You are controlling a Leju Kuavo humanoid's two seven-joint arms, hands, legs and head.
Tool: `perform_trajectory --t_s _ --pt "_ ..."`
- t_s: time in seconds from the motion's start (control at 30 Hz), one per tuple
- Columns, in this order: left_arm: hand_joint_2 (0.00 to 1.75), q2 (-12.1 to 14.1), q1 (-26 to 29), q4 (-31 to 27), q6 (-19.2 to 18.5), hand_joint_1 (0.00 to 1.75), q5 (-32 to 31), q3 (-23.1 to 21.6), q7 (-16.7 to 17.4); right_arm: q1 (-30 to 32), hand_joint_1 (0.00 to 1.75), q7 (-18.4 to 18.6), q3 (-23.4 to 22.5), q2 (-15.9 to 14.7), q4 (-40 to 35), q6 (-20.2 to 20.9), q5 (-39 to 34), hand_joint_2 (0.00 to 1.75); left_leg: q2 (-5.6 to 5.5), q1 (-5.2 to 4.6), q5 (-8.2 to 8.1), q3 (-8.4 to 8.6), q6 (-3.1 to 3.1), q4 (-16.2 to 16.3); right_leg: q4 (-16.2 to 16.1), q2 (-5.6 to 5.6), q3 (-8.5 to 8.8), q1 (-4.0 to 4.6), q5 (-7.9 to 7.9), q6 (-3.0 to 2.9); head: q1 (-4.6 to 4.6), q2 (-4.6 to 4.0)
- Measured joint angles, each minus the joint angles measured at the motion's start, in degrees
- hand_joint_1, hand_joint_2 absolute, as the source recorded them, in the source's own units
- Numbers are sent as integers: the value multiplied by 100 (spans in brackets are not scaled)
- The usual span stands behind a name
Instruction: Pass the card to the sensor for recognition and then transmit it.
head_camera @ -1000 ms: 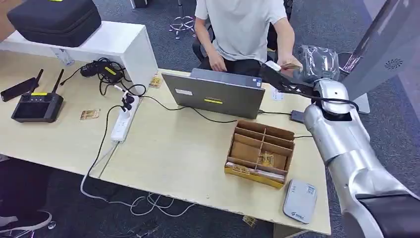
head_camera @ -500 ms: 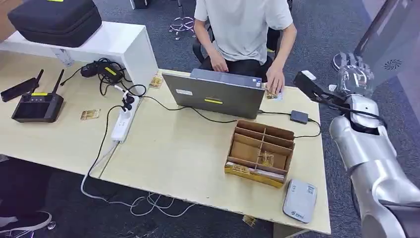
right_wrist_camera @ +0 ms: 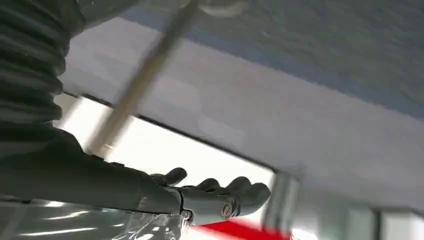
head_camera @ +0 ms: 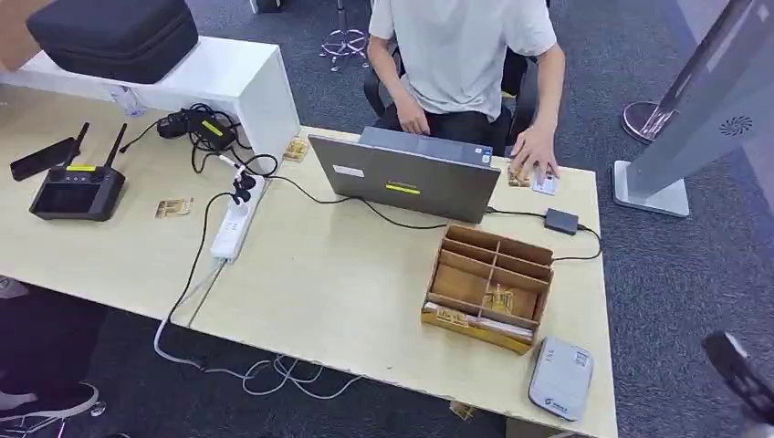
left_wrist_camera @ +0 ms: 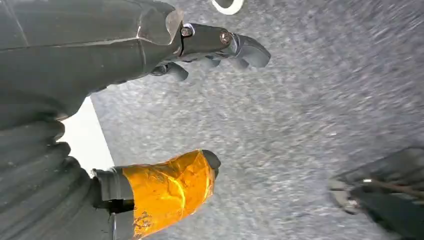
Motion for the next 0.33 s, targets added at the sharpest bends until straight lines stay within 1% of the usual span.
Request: perform_trajectory --t_s 0.07,0.13,0.2,0.27,0.33 --pt "175 -17 9 0 0 0 -15 33 46 445 0 -4 -218 -7 90 -122 -105 175 19 -1 -11 6 -4 -2 0 19 -3 -1 -3 -4 -2 0" --pt "175 -26 7 0 2 0 -35 44 55 716 0 20 -354 -17 157 -157 -113 175 39 0 -17 15 -12 -3 0 41 -3 -1 -3 -4 0 0" --pt "175 -31 3 0 2 0 -52 61 94 881 0 77 -454 -33 205 -120 -81 175 60 0 -20 27 -17 -4 0 64 -5 -1 -4 -5 -2 0" --pt "175 -35 -6 0 46 0 -79 70 196 1077 0 138 -572 -37 238 46 -79 175 63 2 -21 34 -17 -4 -1 67 2 0 -8 -7 0 0" --pt "175 -44 -7 0 63 0 -85 72 262 1214 0 138 -638 -22 253 86 -87 175 61 3 -23 35 -15 -5 0 62 7 1 -13 -4 2 0"
